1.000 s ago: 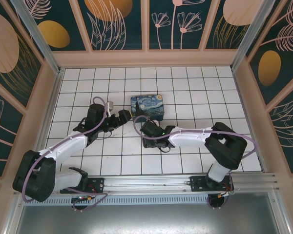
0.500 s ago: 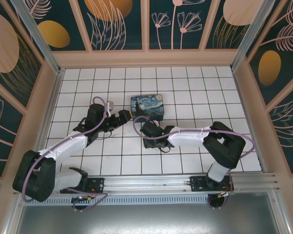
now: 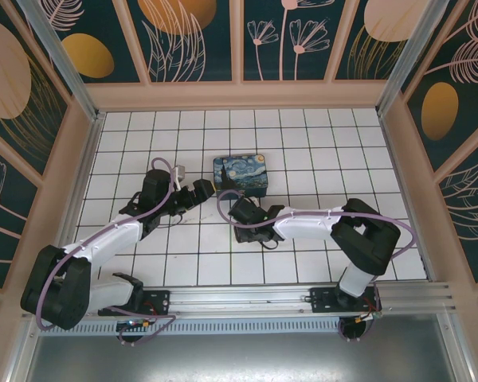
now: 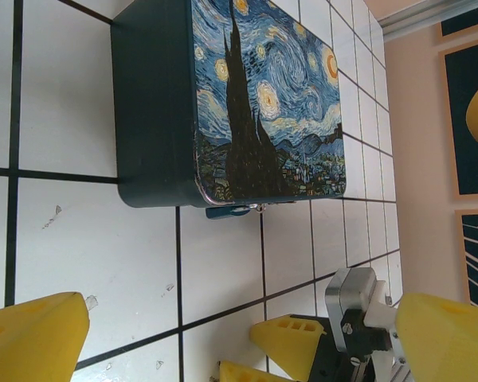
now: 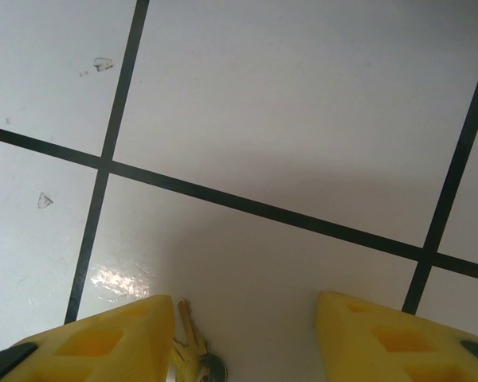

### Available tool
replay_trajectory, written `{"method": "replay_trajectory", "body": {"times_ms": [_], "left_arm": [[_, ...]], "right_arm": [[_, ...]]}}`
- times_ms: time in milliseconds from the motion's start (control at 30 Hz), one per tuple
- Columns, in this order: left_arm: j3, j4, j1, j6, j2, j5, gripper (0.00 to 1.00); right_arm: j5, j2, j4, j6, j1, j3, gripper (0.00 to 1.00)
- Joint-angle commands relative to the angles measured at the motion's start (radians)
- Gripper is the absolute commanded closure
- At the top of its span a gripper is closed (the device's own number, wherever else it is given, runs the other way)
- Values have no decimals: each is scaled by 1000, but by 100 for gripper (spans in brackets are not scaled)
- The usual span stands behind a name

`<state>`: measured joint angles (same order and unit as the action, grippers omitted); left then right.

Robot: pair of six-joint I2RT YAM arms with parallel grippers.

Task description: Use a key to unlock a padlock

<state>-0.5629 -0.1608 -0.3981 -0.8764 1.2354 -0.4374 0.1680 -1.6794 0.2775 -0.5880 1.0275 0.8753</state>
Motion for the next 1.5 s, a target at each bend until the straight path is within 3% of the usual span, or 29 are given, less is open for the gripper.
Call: {"method": "replay_trajectory", "body": {"times_ms": [0,667,1233,1467], "left_arm": [[-8,-17,4,8,3,-7,1],[-11,-10,4,6,-2,-5,1],[-14,-13,5,7,4,-7,1],[-12,-9,4,11,4,-6,1]], "right_arm": [[26,-30,97,17,11,-25,49],[112,-78,229,-42,15,-30,50],[61,217,219,-159,-40,-233,51],[-30,368,97,-6,-47,-221,51]]}}
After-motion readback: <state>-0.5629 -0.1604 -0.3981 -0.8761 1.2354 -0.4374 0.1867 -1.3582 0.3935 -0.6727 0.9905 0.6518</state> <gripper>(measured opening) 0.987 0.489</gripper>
